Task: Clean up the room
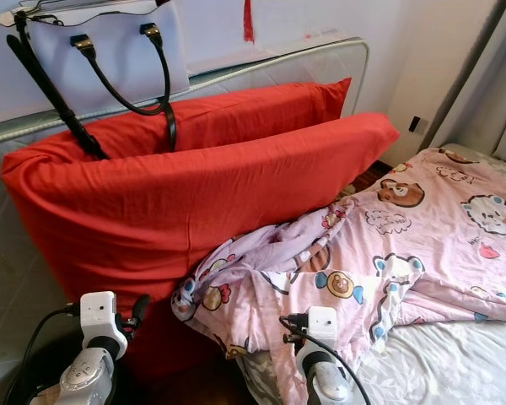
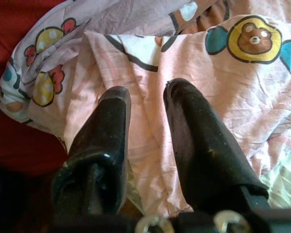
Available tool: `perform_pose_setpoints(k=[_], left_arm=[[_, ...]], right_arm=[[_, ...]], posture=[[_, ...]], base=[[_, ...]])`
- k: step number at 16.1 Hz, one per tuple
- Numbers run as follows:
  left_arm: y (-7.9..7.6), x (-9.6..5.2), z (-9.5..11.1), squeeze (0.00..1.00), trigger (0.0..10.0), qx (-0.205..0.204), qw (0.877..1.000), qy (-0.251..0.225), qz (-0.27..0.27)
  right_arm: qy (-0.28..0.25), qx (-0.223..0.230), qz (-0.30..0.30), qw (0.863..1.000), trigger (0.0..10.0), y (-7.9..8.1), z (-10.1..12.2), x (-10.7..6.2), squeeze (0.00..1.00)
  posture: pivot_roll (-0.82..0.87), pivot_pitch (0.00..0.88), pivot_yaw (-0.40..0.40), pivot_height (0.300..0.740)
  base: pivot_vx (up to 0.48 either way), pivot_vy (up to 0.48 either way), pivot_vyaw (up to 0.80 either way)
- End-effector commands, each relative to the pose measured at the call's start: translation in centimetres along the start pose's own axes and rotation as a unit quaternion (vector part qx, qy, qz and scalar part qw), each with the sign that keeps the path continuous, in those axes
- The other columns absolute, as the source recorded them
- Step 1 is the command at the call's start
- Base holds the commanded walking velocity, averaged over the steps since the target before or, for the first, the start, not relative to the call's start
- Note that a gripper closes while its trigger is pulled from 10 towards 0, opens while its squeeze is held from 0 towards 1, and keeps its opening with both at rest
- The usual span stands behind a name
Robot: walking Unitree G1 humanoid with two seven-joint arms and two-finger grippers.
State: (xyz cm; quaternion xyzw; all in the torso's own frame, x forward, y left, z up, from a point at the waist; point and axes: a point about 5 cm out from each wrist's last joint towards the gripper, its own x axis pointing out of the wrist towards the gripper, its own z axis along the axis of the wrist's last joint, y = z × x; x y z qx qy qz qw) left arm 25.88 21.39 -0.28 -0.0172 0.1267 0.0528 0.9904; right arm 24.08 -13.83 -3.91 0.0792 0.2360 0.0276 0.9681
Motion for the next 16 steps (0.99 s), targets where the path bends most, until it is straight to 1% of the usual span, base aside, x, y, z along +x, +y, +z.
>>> perform_pose_setpoints(k=[1, 5, 10, 13, 14, 16], left_arm=[[-0.1, 0.2, 0.4, 0.00, 10.0, 0.004, 1.000, -0.008, -0.009], [-0.3, 0.2, 0.3, 0.00, 10.0, 0.009, 1.000, -0.006, -0.013], [-0.3, 0.0, -0.2, 0.00, 10.0, 0.010, 1.000, 0.005, -0.014], [-0.2, -0.1, -0.4, 0.00, 10.0, 0.011, 1.000, 0.011, -0.013], [-0.1, -0.1, -0.5, 0.00, 10.0, 0.011, 1.000, 0.013, -0.012], [0.0, -0.1, -0.6, 0.00, 10.0, 0.009, 1.000, 0.019, -0.010]], right_arm=[[-0.015, 0.000, 0.001, 1.000, 10.0, 0.0, 0.3, 0.0, 0.00], [-0.012, 0.003, -0.002, 1.000, 10.0, -0.2, 0.3, 0.0, 0.00], [-0.014, 0.007, 0.002, 1.000, 10.0, 0.0, 0.3, 0.0, 0.00], [0.007, -0.005, 0.004, 1.000, 10.0, 0.2, 0.0, 0.1, 0.00], [0.008, -0.004, 0.005, 1.000, 10.0, 0.2, -0.1, 0.1, 0.00], [-0.005, 0.006, 0.006, 1.000, 10.0, 0.3, 0.1, 0.0, 0.00]], posture=[[0.05, 0.000, -0.028, 0.661], [0.05, 0.000, -0.031, 0.661], [0.06, 0.000, -0.035, 0.661], [0.06, 0.000, -0.034, 0.661], [0.06, 0.000, -0.034, 0.651], [0.06, 0.000, -0.033, 0.646]], base=[[0.000, 0.000, 0.00], [0.000, 0.000, 0.00], [0.000, 0.000, 0.00], [0.000, 0.000, 0.00], [0.000, 0.000, 0.00], [0.000, 0.000, 0.00]])
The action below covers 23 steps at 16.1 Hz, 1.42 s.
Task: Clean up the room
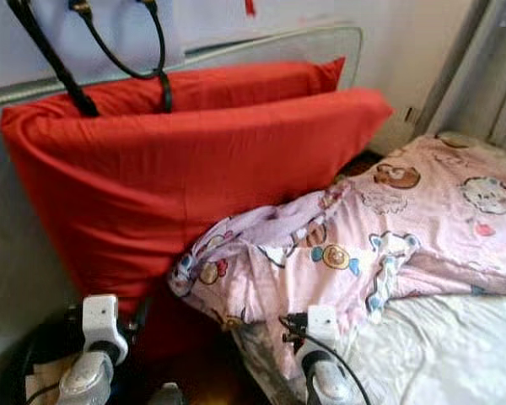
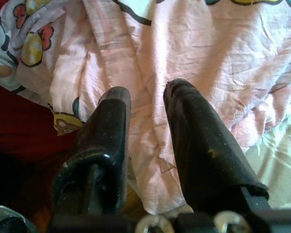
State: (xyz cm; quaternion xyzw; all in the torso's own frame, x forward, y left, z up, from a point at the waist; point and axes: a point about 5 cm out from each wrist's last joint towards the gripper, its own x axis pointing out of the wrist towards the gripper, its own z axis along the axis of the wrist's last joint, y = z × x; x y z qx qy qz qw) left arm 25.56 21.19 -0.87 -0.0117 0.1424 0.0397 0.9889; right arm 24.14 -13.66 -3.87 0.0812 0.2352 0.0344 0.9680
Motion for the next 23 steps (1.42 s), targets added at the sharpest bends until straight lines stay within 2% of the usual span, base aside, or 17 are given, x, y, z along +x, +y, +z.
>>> perform_pose_setpoints(k=[1, 7, 14, 23], left_arm=[[0.17, 0.08, 0.01, 0.00, 10.0, 0.000, 1.000, 0.005, 0.002], [0.11, 0.08, -0.05, 0.00, 10.0, 0.001, 1.000, 0.005, 0.000], [-0.53, 0.11, 0.29, 0.00, 10.0, 0.003, 1.000, -0.009, -0.018], [-0.16, 0.07, 0.26, 0.00, 10.0, 0.001, 1.000, -0.008, -0.018]], right_arm=[[-0.003, 0.005, -0.001, 1.000, 10.0, 0.08, -0.01, -0.03, 0.00], [-0.002, 0.007, 0.000, 1.000, 10.0, 0.12, 0.03, 0.01, 0.00], [0.002, 0.009, -0.006, 1.000, 10.0, 0.00, -0.04, 0.03, 0.00], [0.003, 0.010, -0.014, 1.000, 10.0, -0.55, 0.04, 0.00, 0.00]], posture=[[0.06, 0.000, -0.033, 0.646], [0.06, 0.000, -0.032, 0.646], [0.06, 0.000, -0.029, 0.646], [0.07, 0.000, -0.025, 0.646]], base=[[0.000, 0.352, 0.00], [0.000, 0.392, 0.00], [0.000, 0.000, 0.00], [0.000, 0.000, 0.00]])
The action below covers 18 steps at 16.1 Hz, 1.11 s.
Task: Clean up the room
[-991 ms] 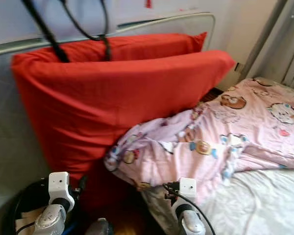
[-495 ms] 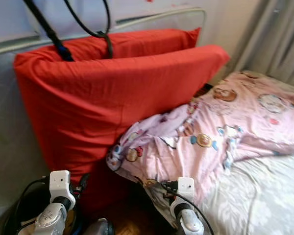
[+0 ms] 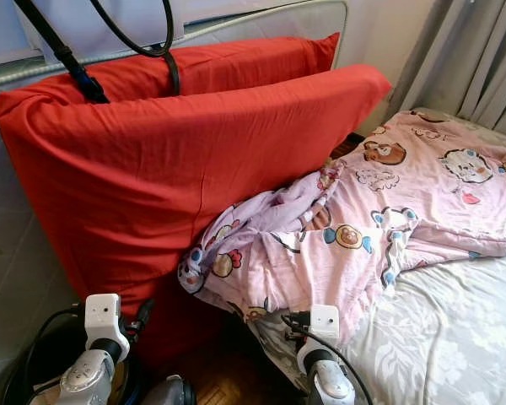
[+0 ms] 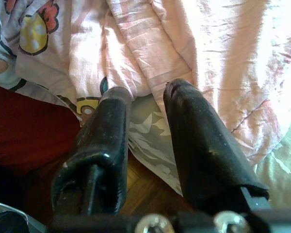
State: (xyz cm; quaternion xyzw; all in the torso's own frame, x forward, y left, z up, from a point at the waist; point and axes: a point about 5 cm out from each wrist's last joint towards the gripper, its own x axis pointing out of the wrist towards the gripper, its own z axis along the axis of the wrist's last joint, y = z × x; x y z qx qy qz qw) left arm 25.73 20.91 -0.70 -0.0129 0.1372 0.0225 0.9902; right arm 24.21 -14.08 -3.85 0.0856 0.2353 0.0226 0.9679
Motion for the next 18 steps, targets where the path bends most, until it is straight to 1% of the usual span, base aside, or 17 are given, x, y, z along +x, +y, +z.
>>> perform_pose_setpoints(k=[1, 7, 12, 17, 18], left_arm=[[0.1, 0.0, 0.1, 0.00, 10.0, 0.000, 1.000, -0.004, -0.001], [0.1, 0.0, 0.4, 0.00, 10.0, 0.006, 1.000, -0.011, -0.003], [-0.1, 0.0, 0.6, 0.00, 10.0, 0.009, 1.000, -0.020, -0.007], [-0.6, -0.1, 1.1, 0.00, 10.0, 0.010, 0.999, -0.035, -0.009], [-0.7, -0.1, 1.2, 0.00, 10.0, 0.010, 0.999, -0.038, -0.010]], right_arm=[[0.004, 0.003, -0.003, 1.000, 10.0, -0.1, -0.1, 0.0, 0.00], [0.008, 0.008, -0.005, 1.000, 10.0, -0.2, -0.3, -0.1, 0.00], [0.006, 0.009, -0.009, 1.000, 10.0, -0.5, -0.1, 0.0, 0.00], [0.006, 0.011, -0.007, 1.000, 10.0, -0.4, 0.0, 0.0, 0.00], [0.007, 0.011, -0.006, 1.000, 10.0, -0.3, -0.1, 0.0, 0.00]], posture=[[0.07, 0.000, -0.024, 0.646], [0.07, 0.000, -0.017, 0.646], [0.07, 0.000, -0.016, 0.646], [0.07, 0.000, -0.017, 0.646], [0.07, 0.000, -0.016, 0.646]], base=[[0.000, 0.000, 0.00], [0.000, 0.000, 0.00], [0.263, 0.000, 0.00], [0.282, 0.000, 0.00], [0.000, 0.000, 0.00]])
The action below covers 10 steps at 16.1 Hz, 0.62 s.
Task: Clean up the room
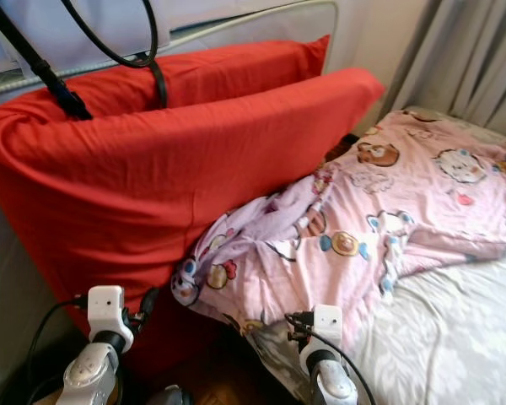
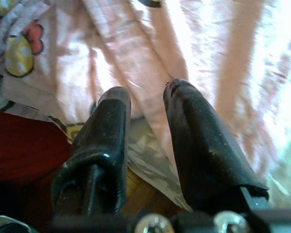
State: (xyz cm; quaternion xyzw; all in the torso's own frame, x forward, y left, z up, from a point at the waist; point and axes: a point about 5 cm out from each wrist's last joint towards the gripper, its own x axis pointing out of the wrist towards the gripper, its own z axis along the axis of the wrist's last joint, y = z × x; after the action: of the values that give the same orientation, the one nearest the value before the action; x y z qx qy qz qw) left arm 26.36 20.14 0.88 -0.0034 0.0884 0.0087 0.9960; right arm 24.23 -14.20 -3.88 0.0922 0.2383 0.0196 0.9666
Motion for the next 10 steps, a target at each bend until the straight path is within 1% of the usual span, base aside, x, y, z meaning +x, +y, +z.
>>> perform_pose_setpoints(k=[1, 3, 5, 6, 9, 10], left_arm=[[0.1, -0.3, -0.3, 0.00, 10.0, -0.001, 1.000, 0.010, 0.003], [0.0, -0.3, -0.2, 0.00, 10.0, 0.000, 1.000, 0.008, 0.002], [0.0, -0.4, -0.2, 0.00, 10.0, 0.000, 1.000, 0.010, 0.003], [0.1, -0.4, -0.2, 0.00, 10.0, 0.000, 1.000, 0.011, 0.003], [0.1, -0.5, -0.2, 0.00, 10.0, 0.000, 1.000, 0.011, 0.003], [0.1, -0.6, -0.2, 0.00, 10.0, 0.001, 1.000, 0.011, 0.003]], right_arm=[[0.005, 0.004, -0.005, 1.000, 10.0, -0.2, -0.1, 0.0, 0.00], [0.006, 0.008, -0.009, 1.000, 10.0, -0.2, -0.2, 0.0, 0.00], [0.005, 0.030, -0.028, 0.999, 10.0, -0.6, -0.1, 0.0, 0.00], [0.005, 0.032, -0.034, 0.999, 10.0, -0.7, 0.0, 0.0, 0.00], [0.006, 0.057, -0.069, 0.996, 10.0, -1.8, 0.1, 0.0, 0.00], [0.009, 0.059, -0.072, 0.996, 10.0, -2.0, 0.1, 0.0, 0.00]], posture=[[0.07, 0.000, -0.016, 0.646], [0.07, 0.000, -0.015, 0.646], [0.07, 0.000, -0.015, 0.646], [0.08, 0.000, -0.014, 0.646], [0.08, 0.000, -0.013, 0.646], [0.08, 0.000, -0.013, 0.646]], base=[[0.000, 0.000, 0.00], [0.000, 0.000, 0.00], [0.000, 0.000, 0.00], [0.000, 0.000, 0.00], [0.000, 0.000, 0.00], [0.000, 0.000, 0.00]])
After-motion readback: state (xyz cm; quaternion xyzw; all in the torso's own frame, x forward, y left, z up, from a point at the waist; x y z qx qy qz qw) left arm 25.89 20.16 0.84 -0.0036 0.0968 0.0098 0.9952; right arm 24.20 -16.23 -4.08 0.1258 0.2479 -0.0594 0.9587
